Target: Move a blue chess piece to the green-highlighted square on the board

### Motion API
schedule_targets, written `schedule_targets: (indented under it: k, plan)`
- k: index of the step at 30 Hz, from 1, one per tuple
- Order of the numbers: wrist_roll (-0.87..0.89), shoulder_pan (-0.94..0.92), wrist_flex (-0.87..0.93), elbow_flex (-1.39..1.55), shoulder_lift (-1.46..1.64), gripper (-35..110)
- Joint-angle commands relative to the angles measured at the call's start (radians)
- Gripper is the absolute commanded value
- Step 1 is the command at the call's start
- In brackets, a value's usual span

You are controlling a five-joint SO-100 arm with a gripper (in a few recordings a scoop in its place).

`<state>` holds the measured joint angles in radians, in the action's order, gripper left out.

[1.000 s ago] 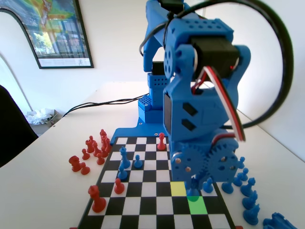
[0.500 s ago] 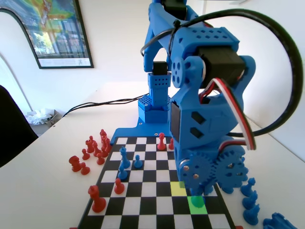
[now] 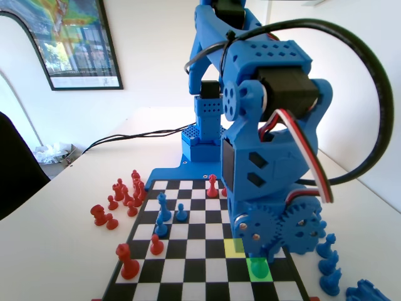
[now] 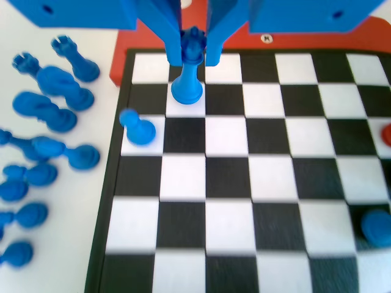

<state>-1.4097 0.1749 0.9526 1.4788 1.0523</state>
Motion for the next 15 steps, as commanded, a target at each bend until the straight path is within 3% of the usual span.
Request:
schedule_targets:
  k: [1,15]
  plan:
    - [-0.005,0.02,-0.011,-0.011,0.037,5]
    - [-0.012,0.008,-0.023,0.005,0.057,16]
